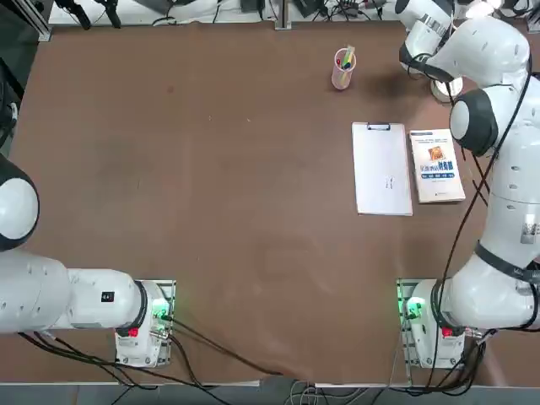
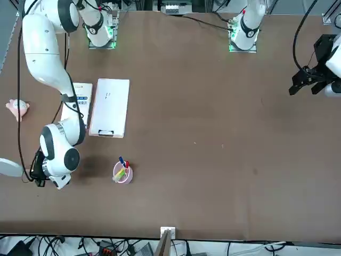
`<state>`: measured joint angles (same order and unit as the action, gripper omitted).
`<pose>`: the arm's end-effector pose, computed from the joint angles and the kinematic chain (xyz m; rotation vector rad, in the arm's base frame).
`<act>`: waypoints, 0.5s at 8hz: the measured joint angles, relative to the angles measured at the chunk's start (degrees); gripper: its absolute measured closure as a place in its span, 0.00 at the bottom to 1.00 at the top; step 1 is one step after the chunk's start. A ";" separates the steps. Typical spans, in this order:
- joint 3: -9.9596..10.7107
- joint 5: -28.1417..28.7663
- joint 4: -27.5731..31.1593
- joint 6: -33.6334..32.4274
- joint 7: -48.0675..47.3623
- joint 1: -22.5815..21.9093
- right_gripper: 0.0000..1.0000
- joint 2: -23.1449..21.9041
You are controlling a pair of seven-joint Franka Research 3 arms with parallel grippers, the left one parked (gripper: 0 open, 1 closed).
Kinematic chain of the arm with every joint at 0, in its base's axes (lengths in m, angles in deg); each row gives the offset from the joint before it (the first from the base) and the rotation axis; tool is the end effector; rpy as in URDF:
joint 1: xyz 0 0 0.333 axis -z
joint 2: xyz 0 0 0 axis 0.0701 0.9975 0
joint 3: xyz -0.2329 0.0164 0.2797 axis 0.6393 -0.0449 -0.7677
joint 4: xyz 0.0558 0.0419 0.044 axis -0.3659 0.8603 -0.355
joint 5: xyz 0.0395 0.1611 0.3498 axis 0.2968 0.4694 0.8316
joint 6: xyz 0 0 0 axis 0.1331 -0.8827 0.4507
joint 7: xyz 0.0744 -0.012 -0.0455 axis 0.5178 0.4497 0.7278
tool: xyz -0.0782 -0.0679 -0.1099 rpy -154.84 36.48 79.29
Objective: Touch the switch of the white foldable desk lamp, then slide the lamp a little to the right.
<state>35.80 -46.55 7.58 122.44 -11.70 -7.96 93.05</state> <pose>0.7879 -0.0678 0.2353 1.5833 1.6033 -0.8273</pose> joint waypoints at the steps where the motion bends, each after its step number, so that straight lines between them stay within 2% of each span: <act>1: 0.03 0.00 -0.06 0.01 0.00 0.00 0.85 0.00; 4: 0.08 0.01 -1.33 -0.22 0.04 -0.18 0.85 -0.01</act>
<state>35.89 -46.55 6.26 122.22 -11.66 -8.14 93.04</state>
